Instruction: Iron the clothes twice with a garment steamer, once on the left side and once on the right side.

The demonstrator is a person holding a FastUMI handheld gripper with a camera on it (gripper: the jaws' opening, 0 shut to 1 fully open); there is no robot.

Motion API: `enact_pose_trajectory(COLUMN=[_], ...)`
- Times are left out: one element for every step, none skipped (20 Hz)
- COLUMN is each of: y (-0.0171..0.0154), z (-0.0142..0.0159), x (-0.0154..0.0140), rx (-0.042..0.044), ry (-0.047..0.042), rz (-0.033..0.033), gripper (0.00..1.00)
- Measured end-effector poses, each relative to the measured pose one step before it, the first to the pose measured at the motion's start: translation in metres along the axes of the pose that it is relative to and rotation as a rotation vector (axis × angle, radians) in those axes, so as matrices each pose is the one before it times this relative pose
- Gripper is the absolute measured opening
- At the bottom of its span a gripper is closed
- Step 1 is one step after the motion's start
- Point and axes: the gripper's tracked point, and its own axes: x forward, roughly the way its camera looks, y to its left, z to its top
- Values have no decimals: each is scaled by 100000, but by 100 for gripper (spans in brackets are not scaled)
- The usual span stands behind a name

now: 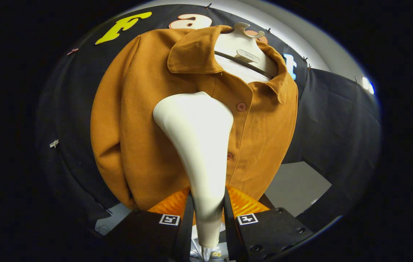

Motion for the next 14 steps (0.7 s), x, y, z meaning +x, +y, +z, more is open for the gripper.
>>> enact_pose_trajectory(y=[157,182,89,155,125,100,105,164,63,48,107,204,220,-14], z=[-209,-295,-445,-384,-423,-436,-490,-446,-469,-462,-335,-518,-382,-489], x=[144,238,168,222,264,165,188,148,51,197,102,177,106,201], rx=[-454,-619,-602,-718,-563,-406,-482,-440,-372,-271,-127,-215,-374,-375], ry=[605,752,745,966,1024,1153,1224,1266,973,889,871,1078,1226,1200], rz=[-318,-308,-307,-250,-185,-101,66,192,313,324,317,301,406,508], gripper=[42,42,42,42,42,42,43,43,43,42,42,43,42,42])
